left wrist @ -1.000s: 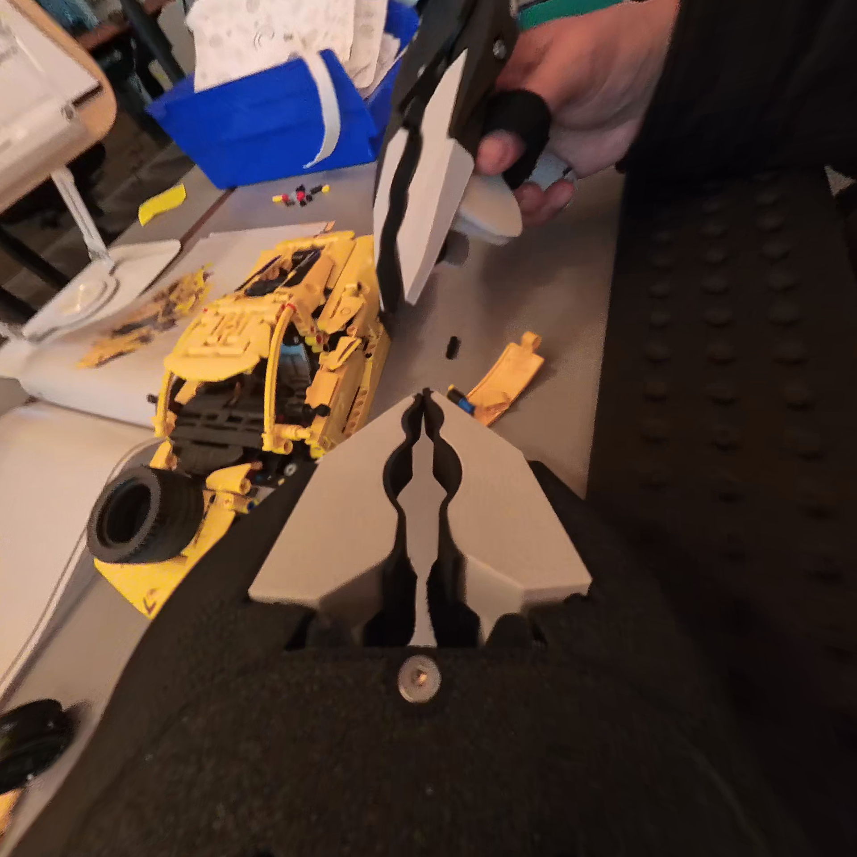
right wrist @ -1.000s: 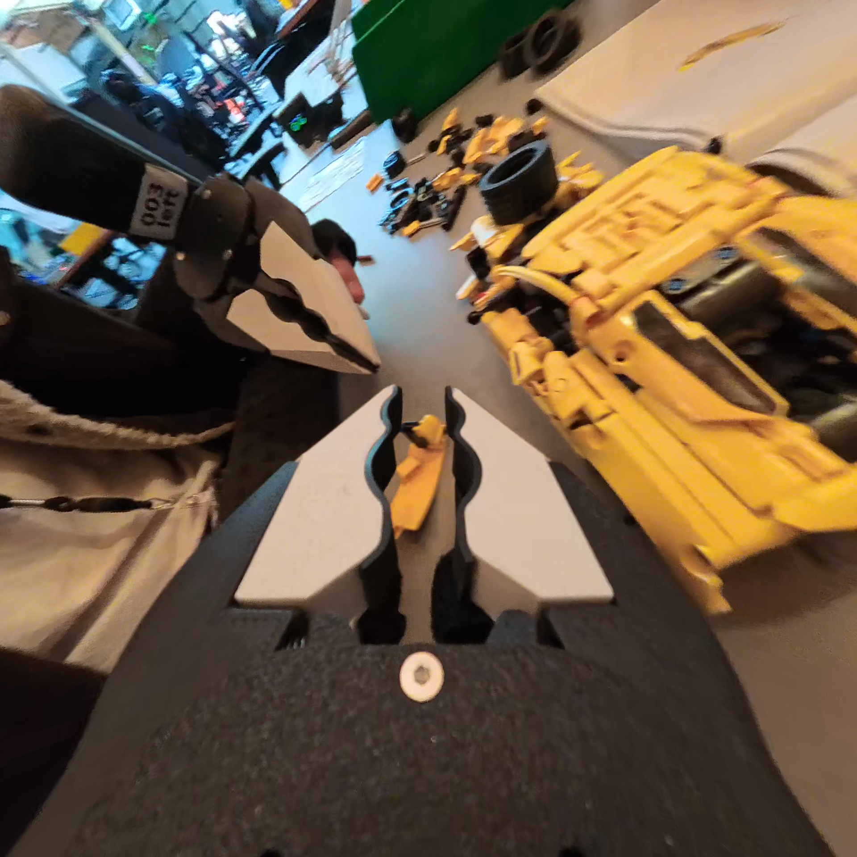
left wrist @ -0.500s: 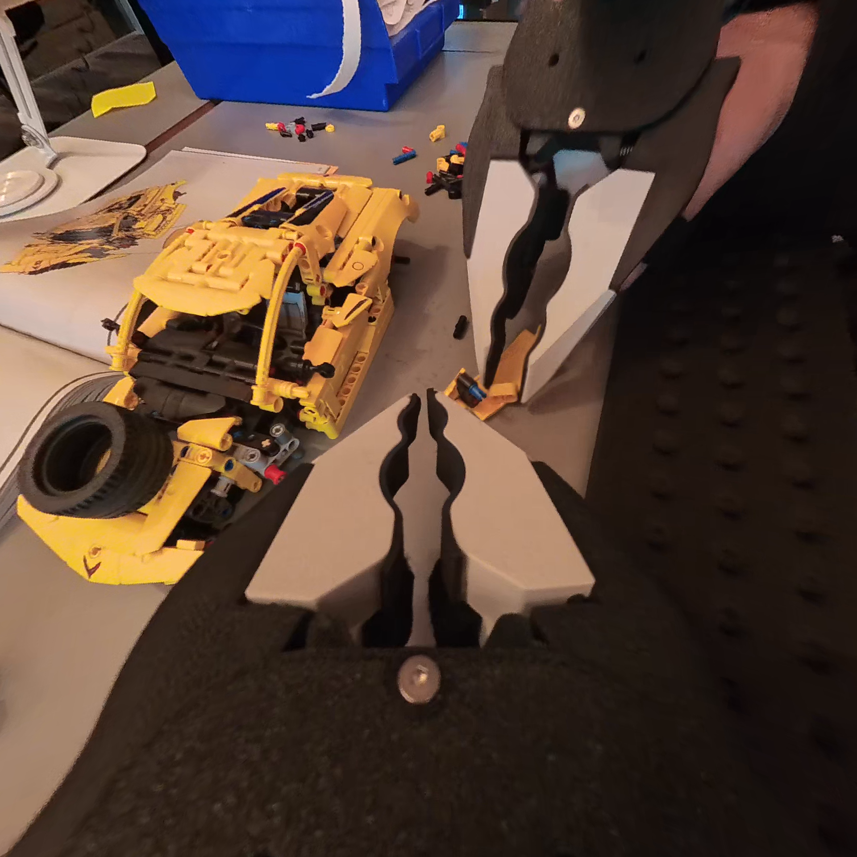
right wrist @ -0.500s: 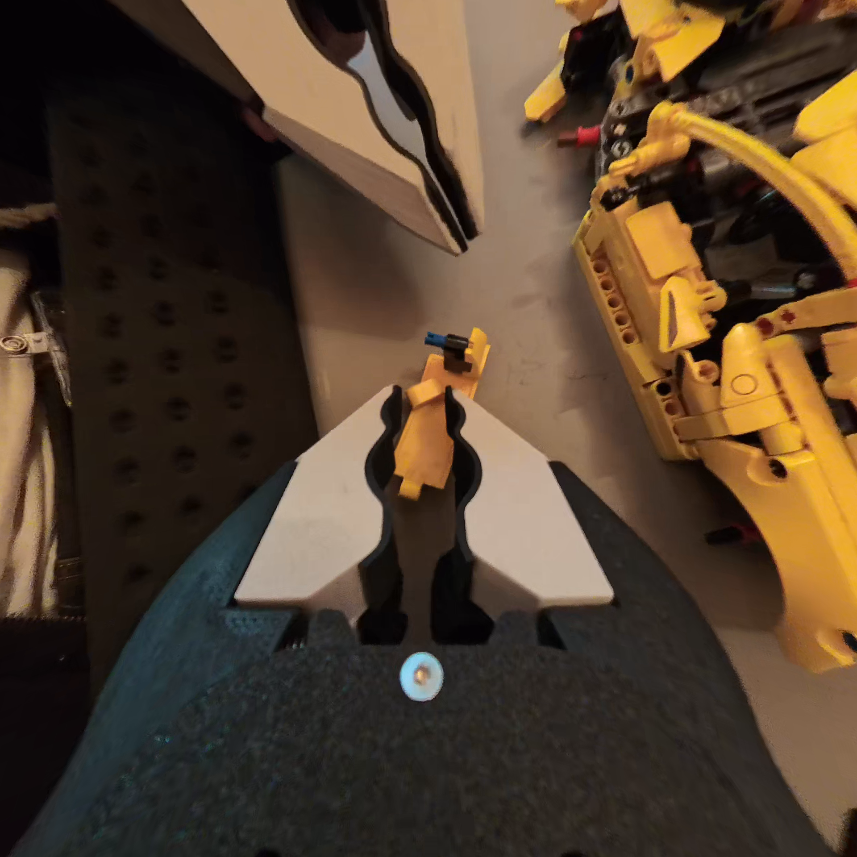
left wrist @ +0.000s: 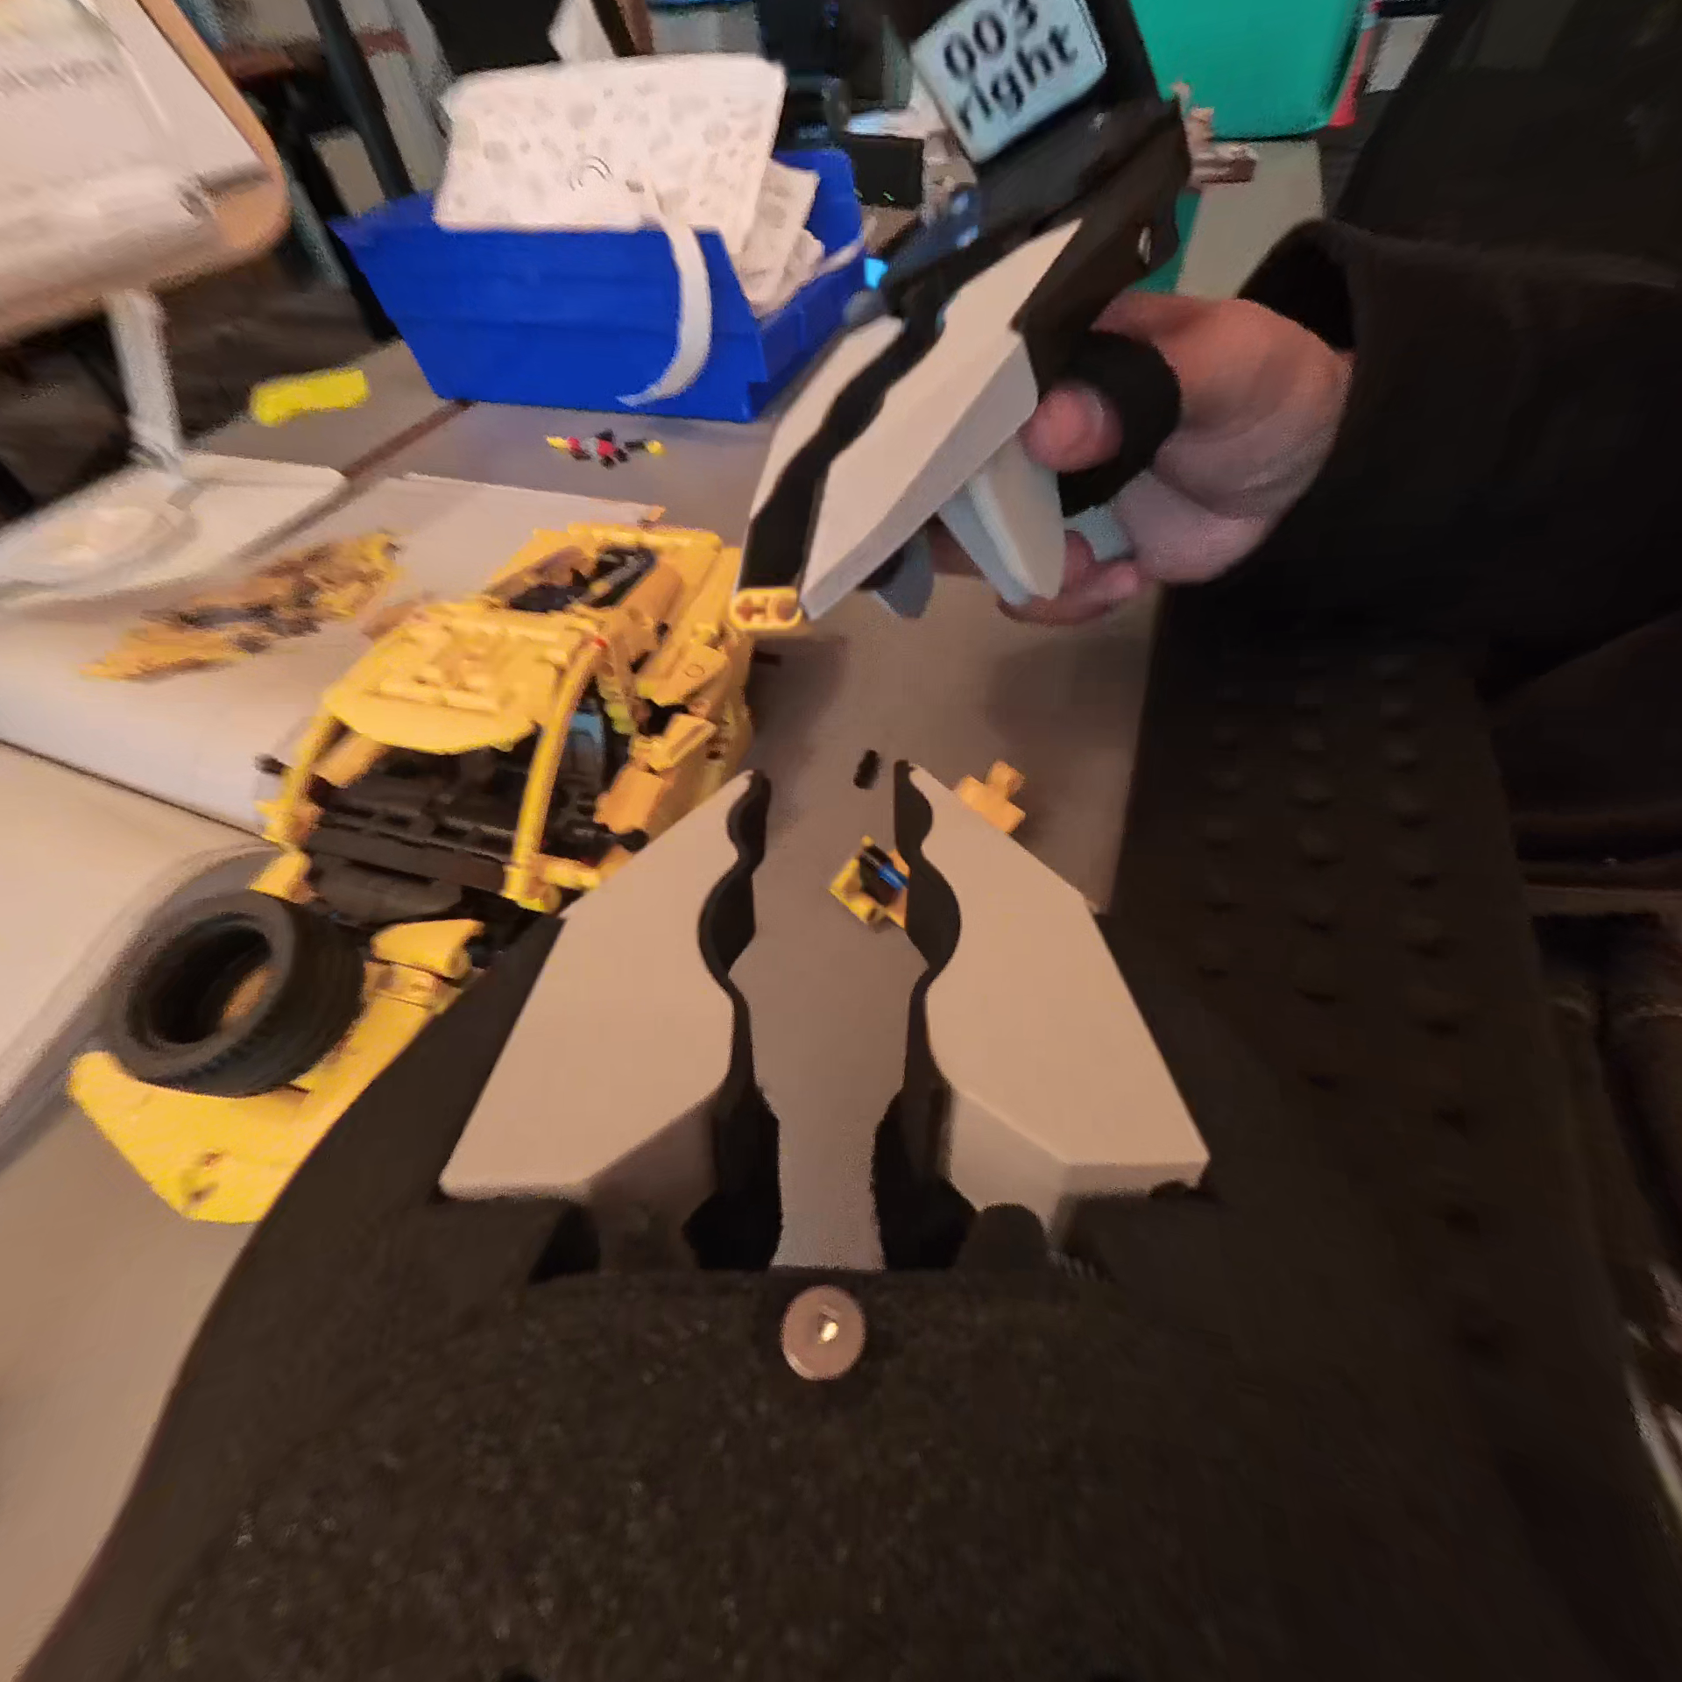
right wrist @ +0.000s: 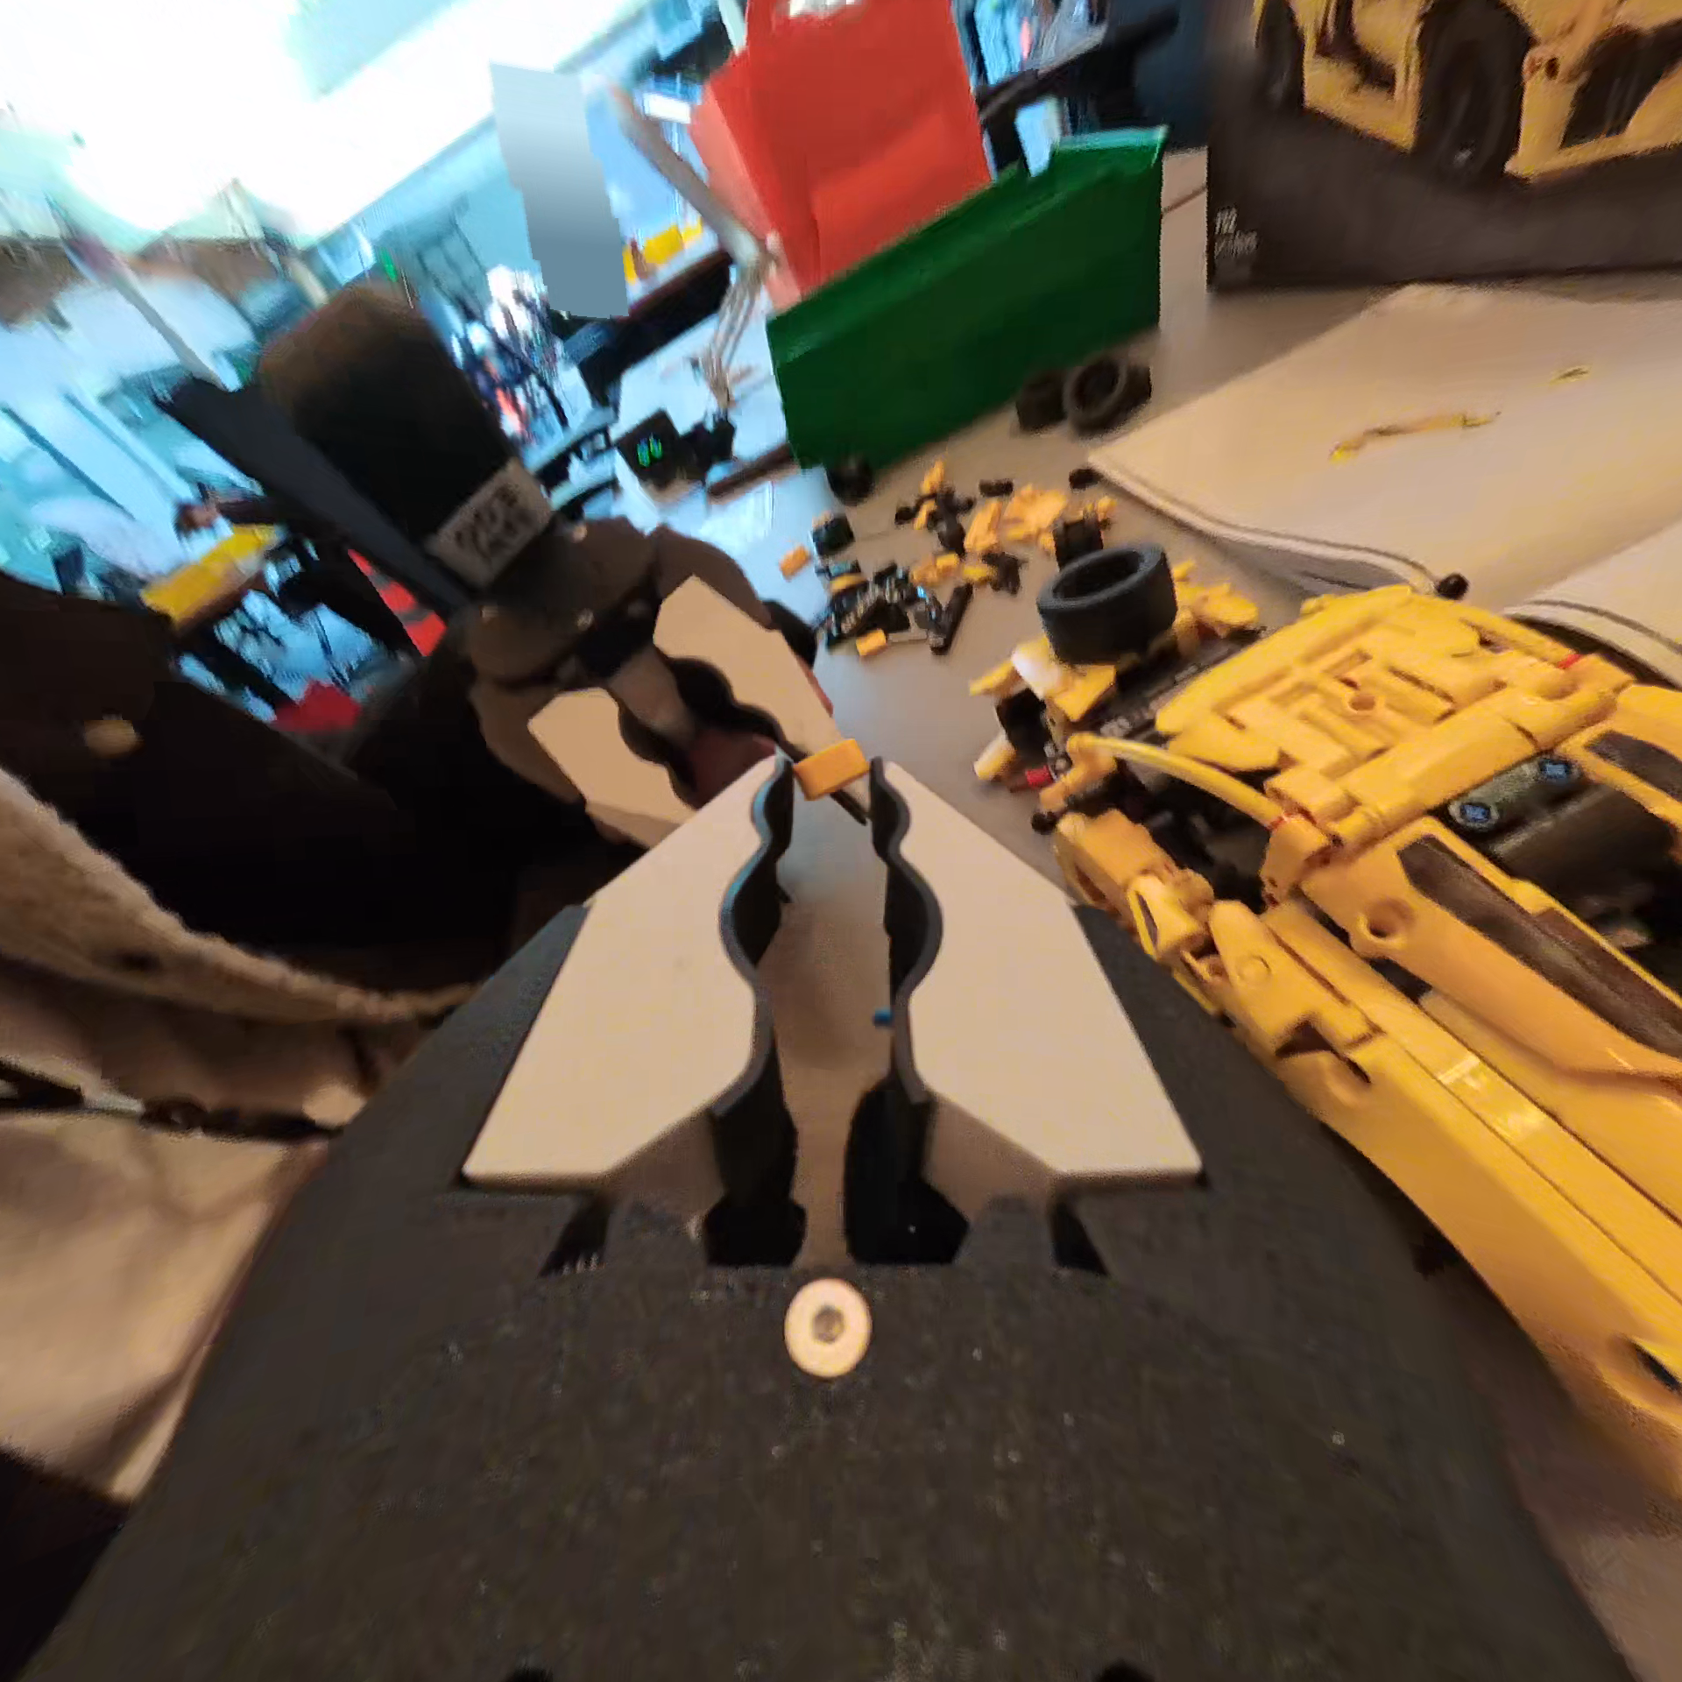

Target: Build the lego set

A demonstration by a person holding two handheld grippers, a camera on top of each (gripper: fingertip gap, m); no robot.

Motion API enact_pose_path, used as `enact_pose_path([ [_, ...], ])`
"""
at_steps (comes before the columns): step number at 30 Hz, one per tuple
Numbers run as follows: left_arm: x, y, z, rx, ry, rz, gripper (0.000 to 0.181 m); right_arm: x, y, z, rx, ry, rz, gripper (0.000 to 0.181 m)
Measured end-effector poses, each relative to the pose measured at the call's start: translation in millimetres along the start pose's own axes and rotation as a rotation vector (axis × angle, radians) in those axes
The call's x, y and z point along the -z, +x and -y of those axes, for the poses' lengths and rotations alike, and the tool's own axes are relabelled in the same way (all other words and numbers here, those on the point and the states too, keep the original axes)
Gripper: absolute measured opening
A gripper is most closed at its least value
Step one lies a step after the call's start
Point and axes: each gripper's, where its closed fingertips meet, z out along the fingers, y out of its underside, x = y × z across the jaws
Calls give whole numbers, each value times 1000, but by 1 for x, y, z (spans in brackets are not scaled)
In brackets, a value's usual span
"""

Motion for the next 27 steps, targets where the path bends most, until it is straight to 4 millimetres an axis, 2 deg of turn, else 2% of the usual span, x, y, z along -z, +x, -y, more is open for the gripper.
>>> enact_pose_path([
  [3, 9, -9, 18, -106, 85, 138, 26, -10, -6, 7, -104, 74, 55, 14],
  [6, 15, -16, 24, -136, 127, 214, 25, -15, -8, 7, -116, 84, 54, 15],
  [10, 13, -12, 25, -121, 130, 188, 26, -21, -5, 2, -94, 82, 36, 15],
  [12, 13, -13, 24, -119, 124, 190, 25, -27, -7, -5, -178, 84, 100, 14],
  [14, 13, -14, 24, -109, 127, 188, 22, -23, -11, 7, -158, 138, 109, 15],
  [16, 13, -13, 24, -122, 124, 191, 13, -22, -7, 7, -125, 145, 66, 15],
  [20, 15, -15, 26, -161, 129, 229, 9, -21, -9, 7, -232, 155, 154, 14],
  [23, 16, -21, 26, -172, 128, 261, 16, -22, -7, 4, -238, 144, 146, 15],
  [27, 13, -17, 24, -220, 107, 263, 18, -26, -13, 1, -257, 121, 186, 15],
])
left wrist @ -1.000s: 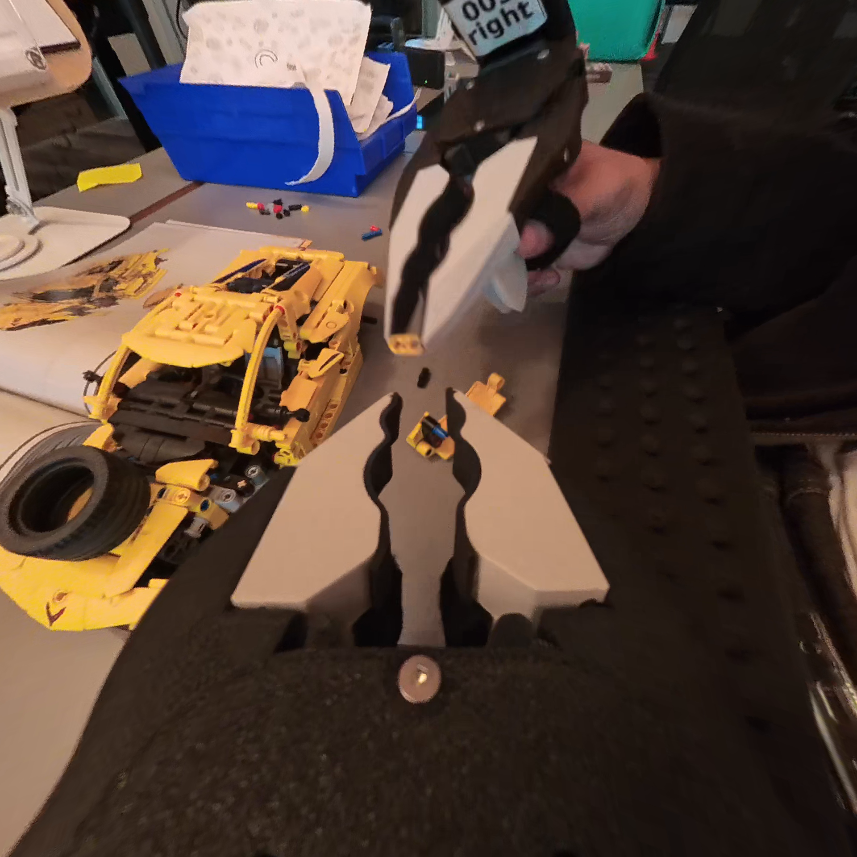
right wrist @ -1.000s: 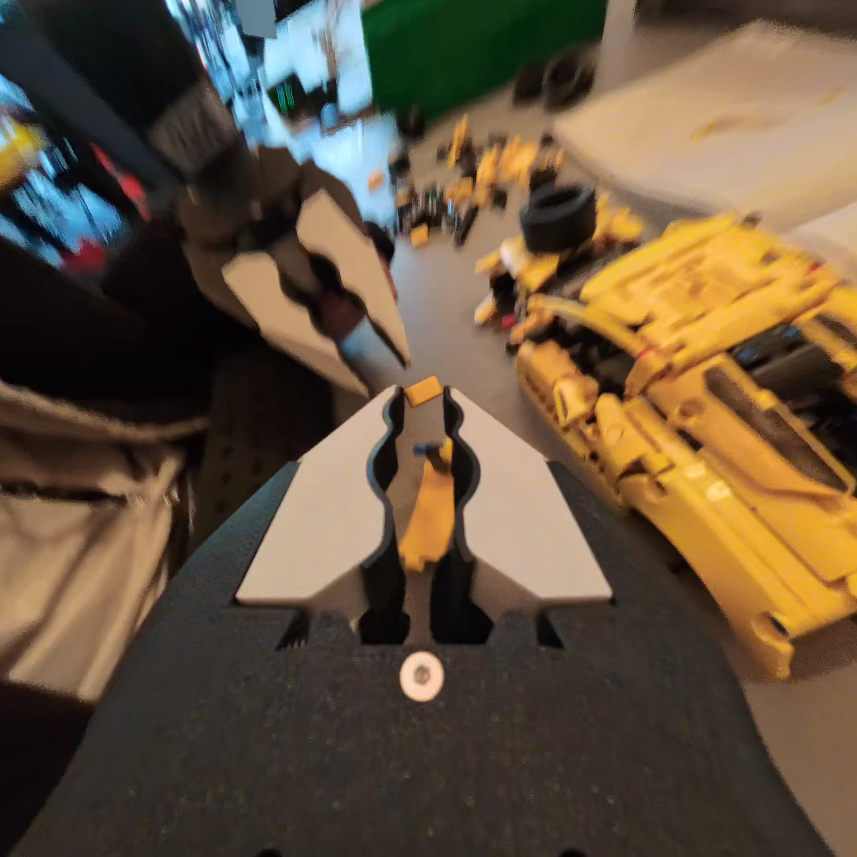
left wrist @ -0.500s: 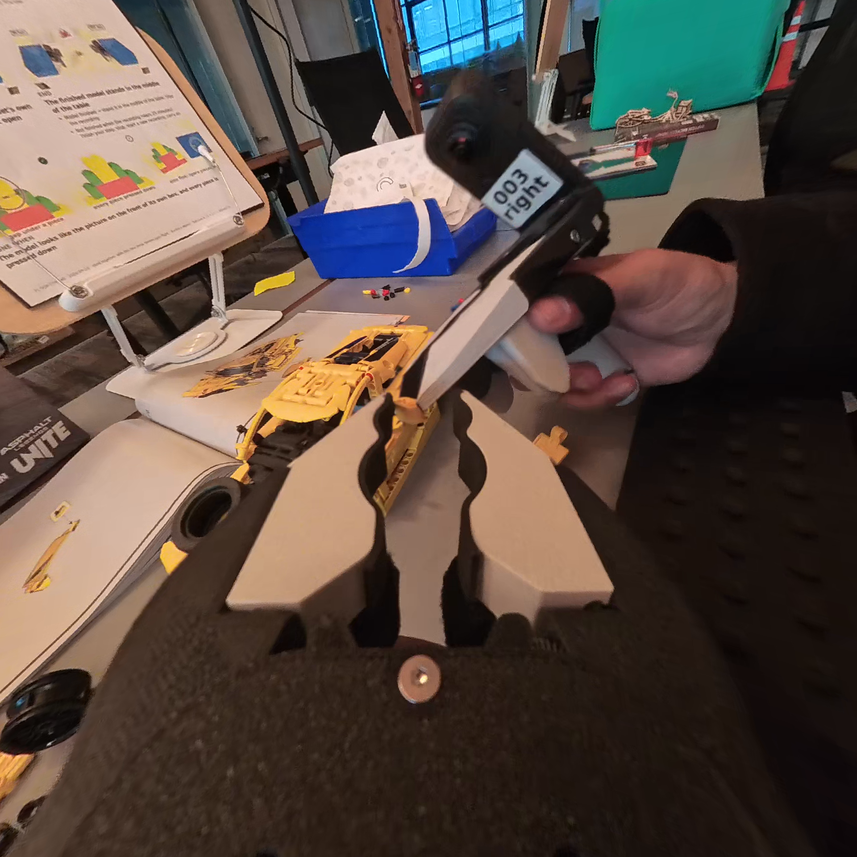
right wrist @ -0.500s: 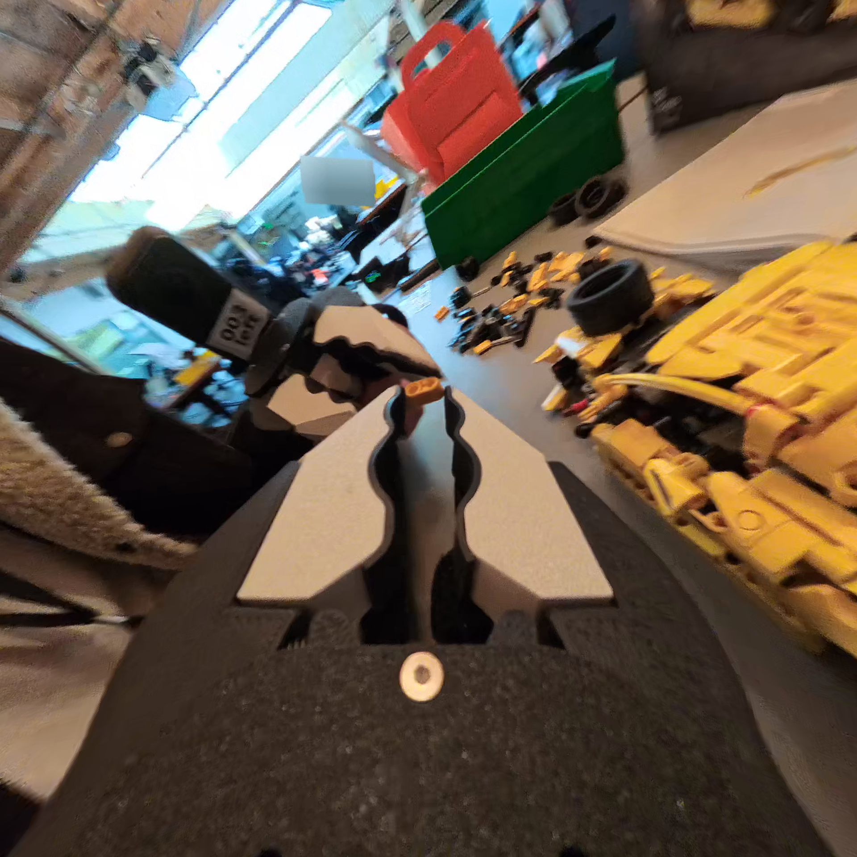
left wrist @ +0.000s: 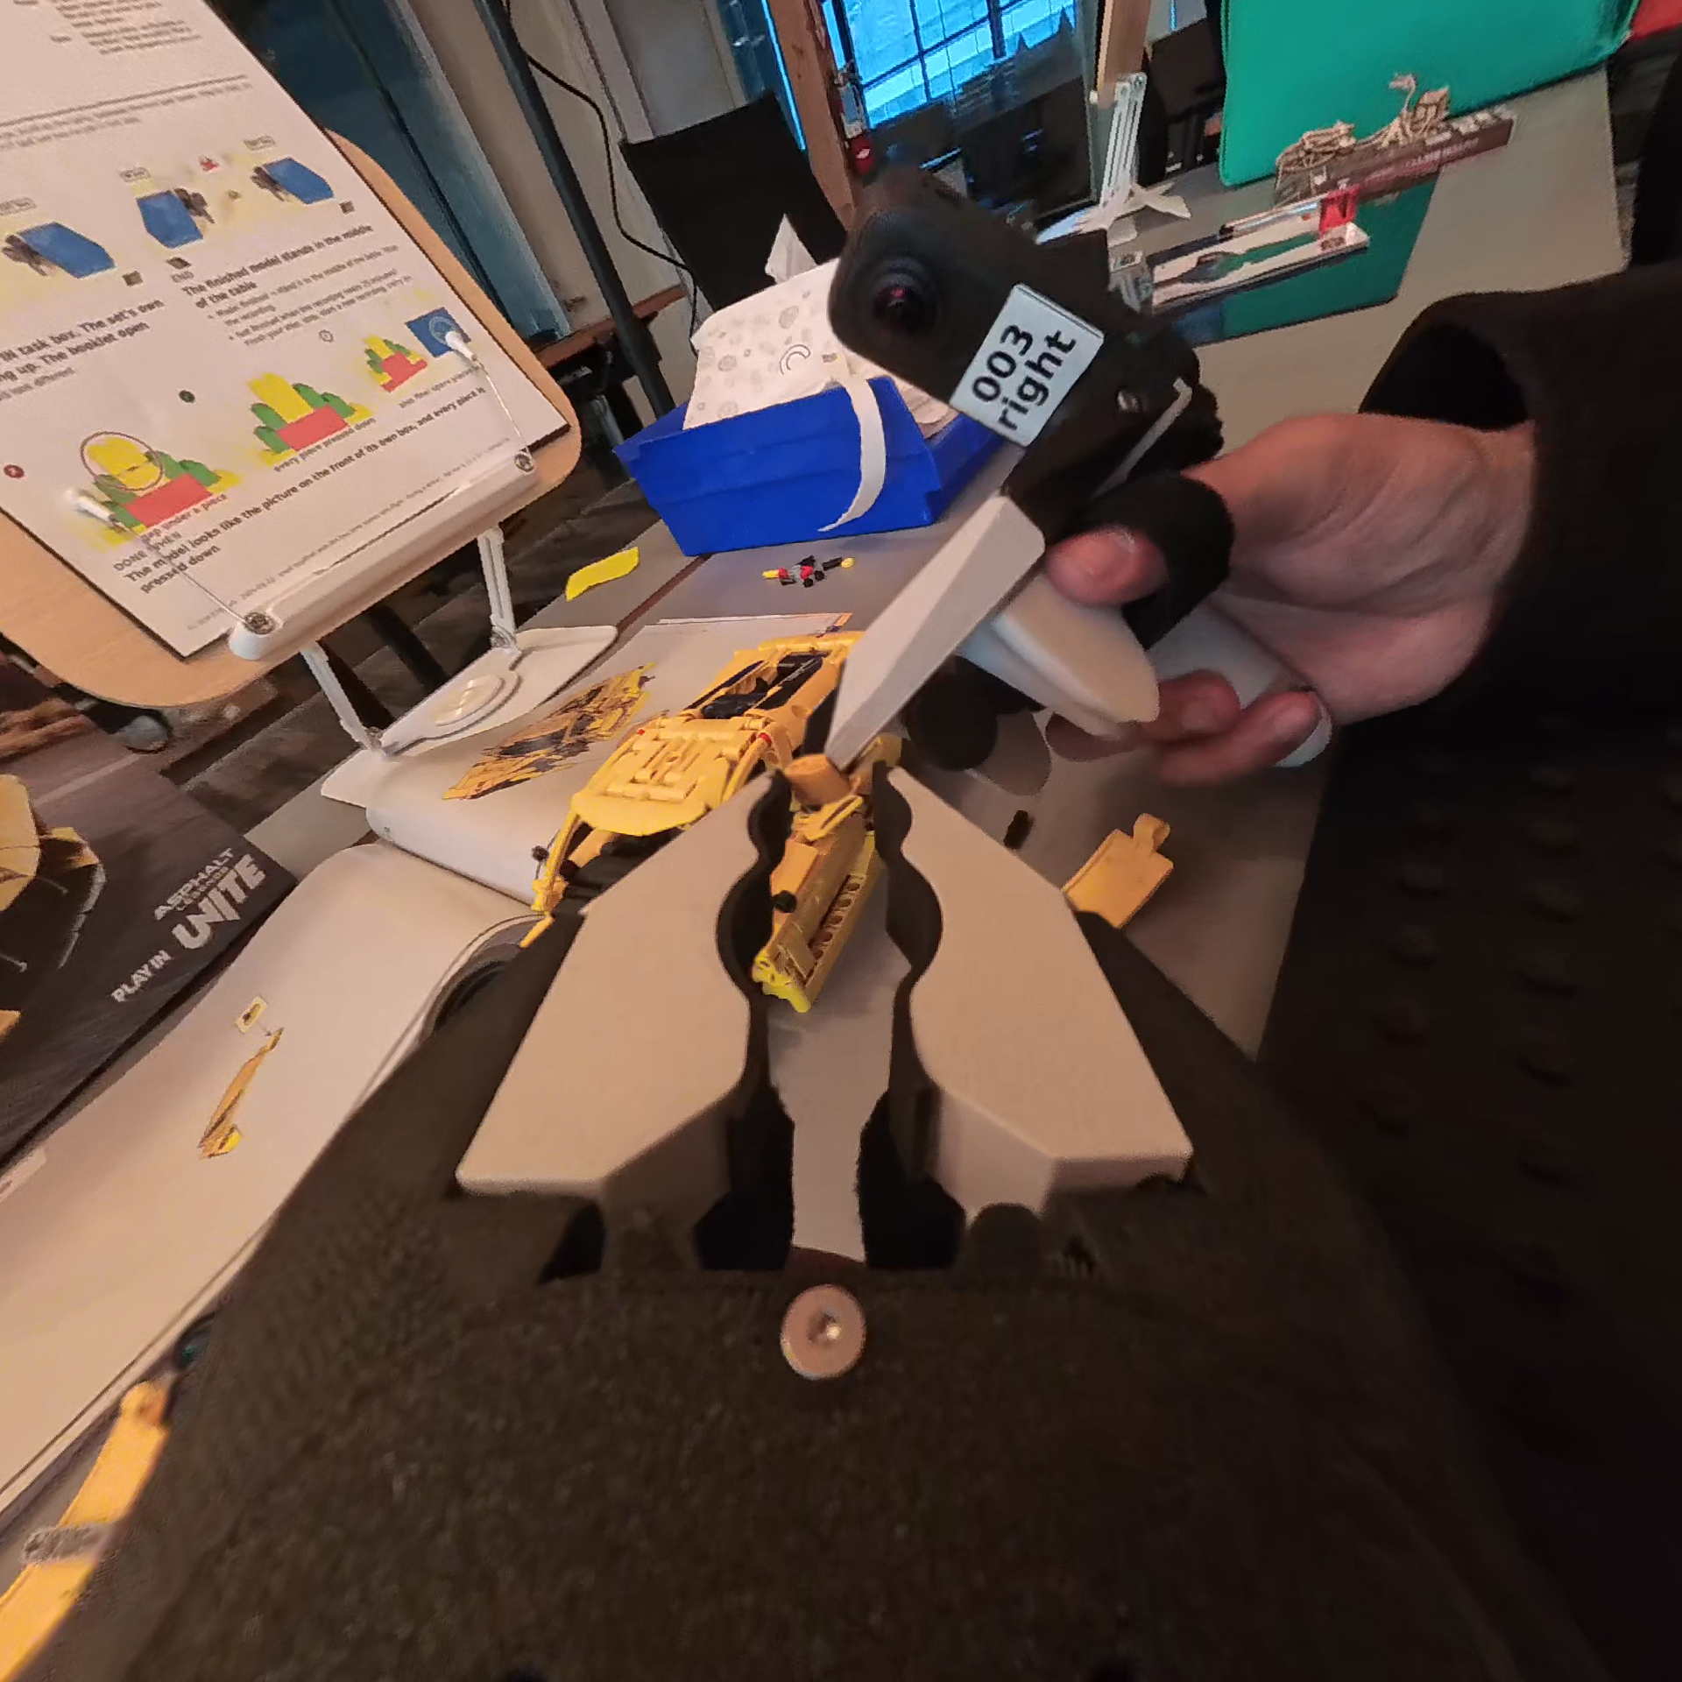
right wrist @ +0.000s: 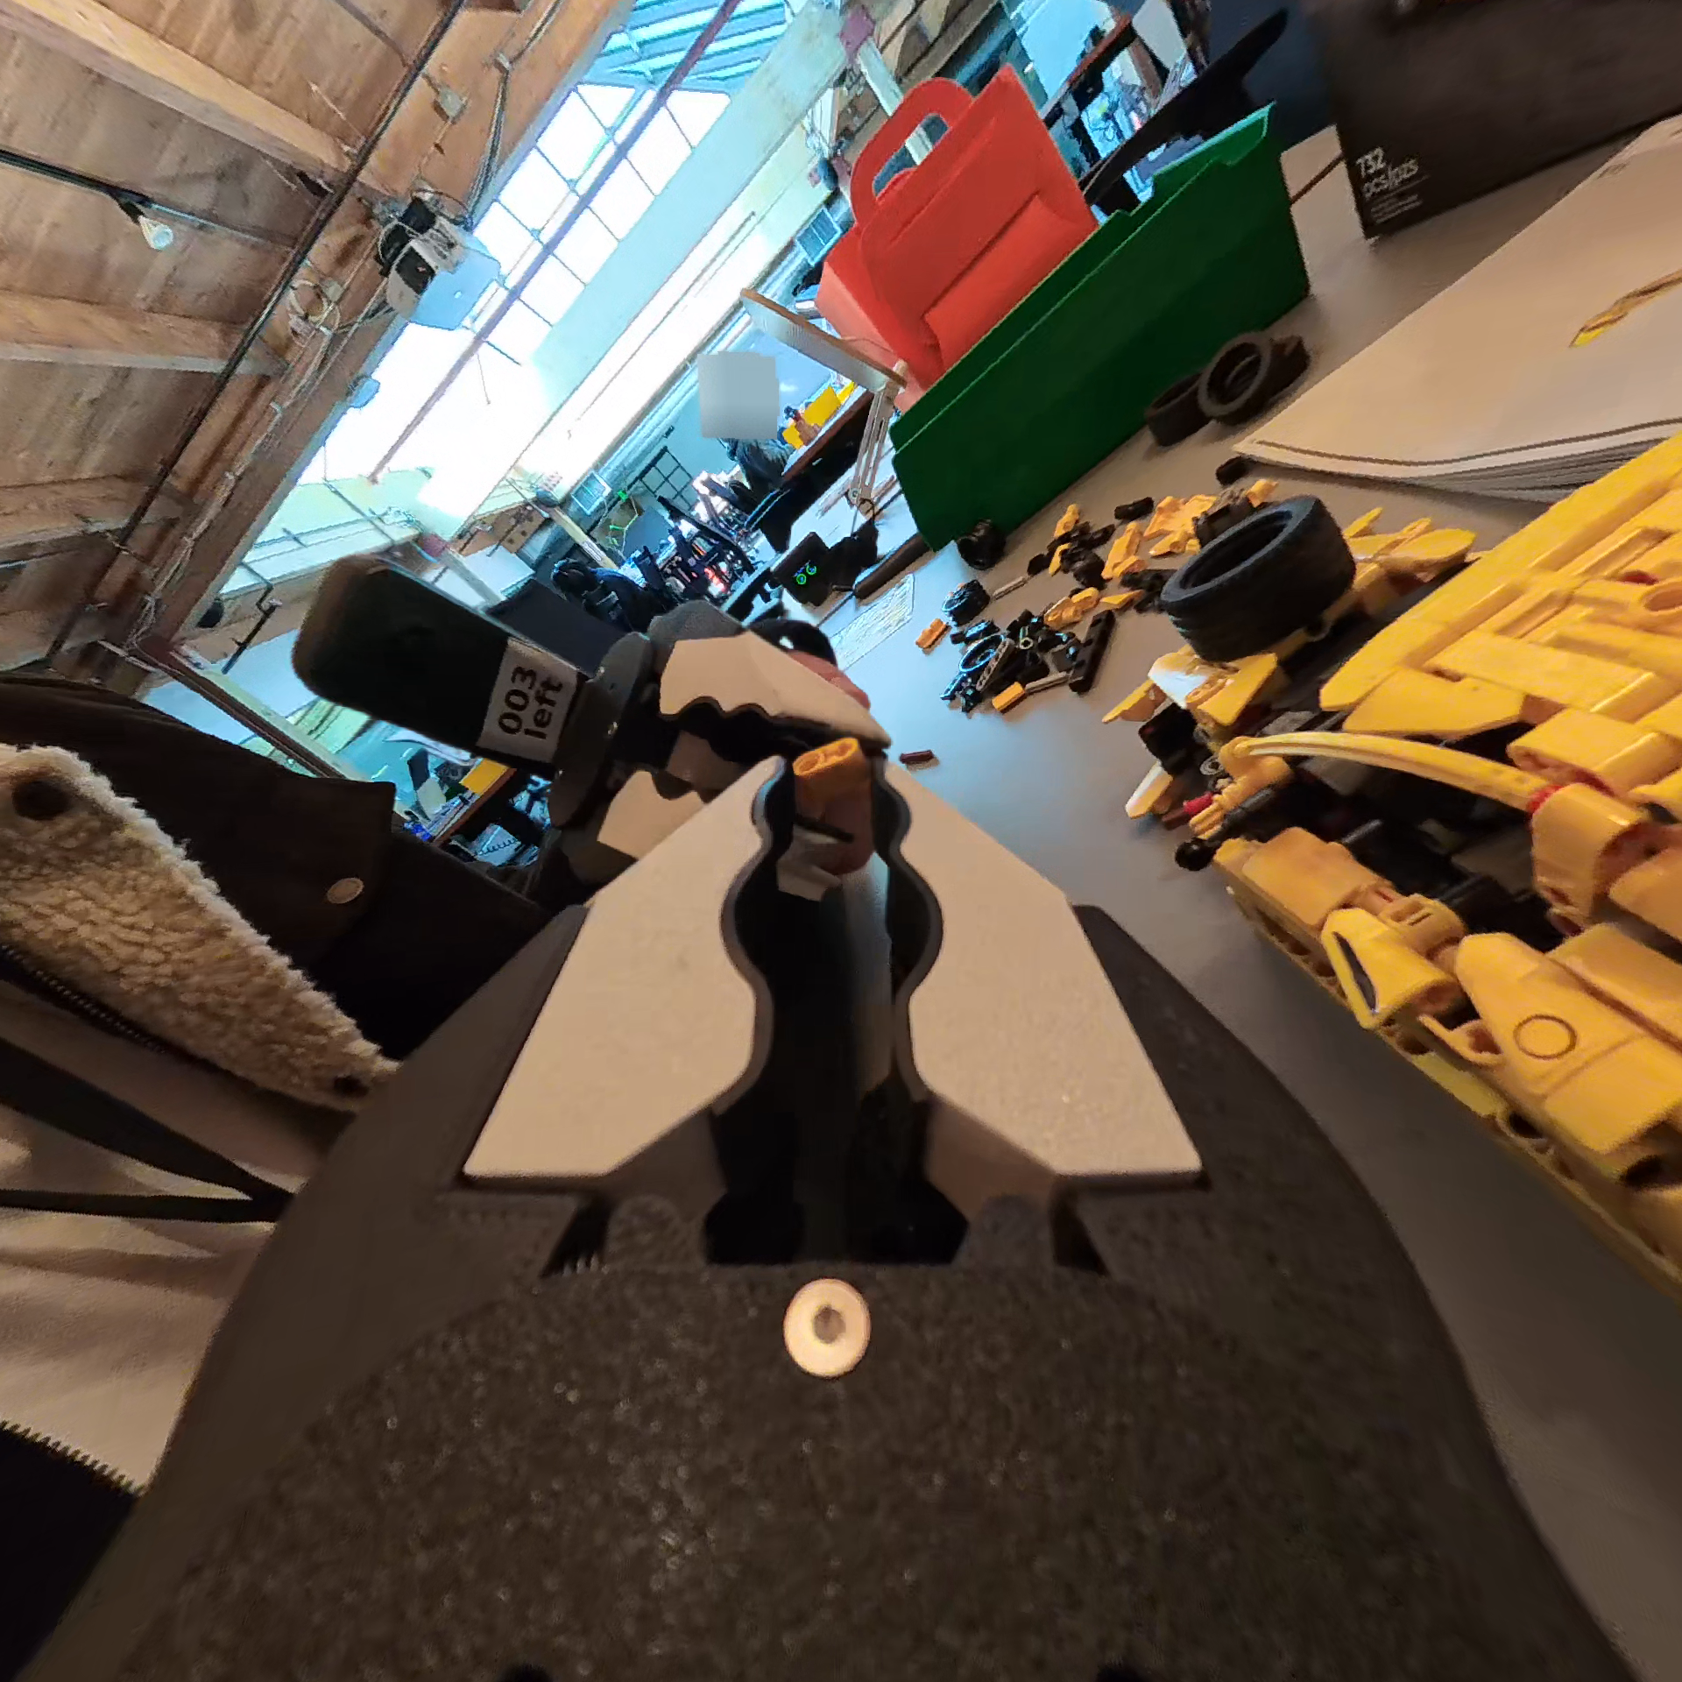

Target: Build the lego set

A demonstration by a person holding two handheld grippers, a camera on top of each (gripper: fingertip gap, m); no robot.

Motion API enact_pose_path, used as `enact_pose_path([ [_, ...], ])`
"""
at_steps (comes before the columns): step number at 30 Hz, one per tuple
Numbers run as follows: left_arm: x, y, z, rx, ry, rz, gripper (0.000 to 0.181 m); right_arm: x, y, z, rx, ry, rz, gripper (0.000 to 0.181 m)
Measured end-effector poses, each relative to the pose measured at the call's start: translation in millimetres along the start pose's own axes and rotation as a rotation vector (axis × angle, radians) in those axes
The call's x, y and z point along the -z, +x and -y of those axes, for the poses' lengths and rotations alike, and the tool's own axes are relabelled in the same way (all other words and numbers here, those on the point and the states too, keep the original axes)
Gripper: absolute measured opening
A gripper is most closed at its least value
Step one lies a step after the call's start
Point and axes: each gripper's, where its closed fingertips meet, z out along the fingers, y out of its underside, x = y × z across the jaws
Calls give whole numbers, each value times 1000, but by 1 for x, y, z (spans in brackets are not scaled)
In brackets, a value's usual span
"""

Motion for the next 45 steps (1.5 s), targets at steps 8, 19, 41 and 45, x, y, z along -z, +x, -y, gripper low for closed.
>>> enact_pose_path([
  [8, 2, 3, 3, -81, 9, 13, 10, -1, -4, -4, -33, -9, 57, 17],
  [19, 7, 11, 12, -91, 66, -37, 7, 8, -14, -2, -199, 4, 226, 21],
  [41, 8, 15, 15, -100, 82, -48, 7, 8, -15, -6, -232, -26, 247, 9],
  [45, 7, 16, 14, -83, 79, -57, 7, 9, -14, -7, -166, -43, 208, 9],
])
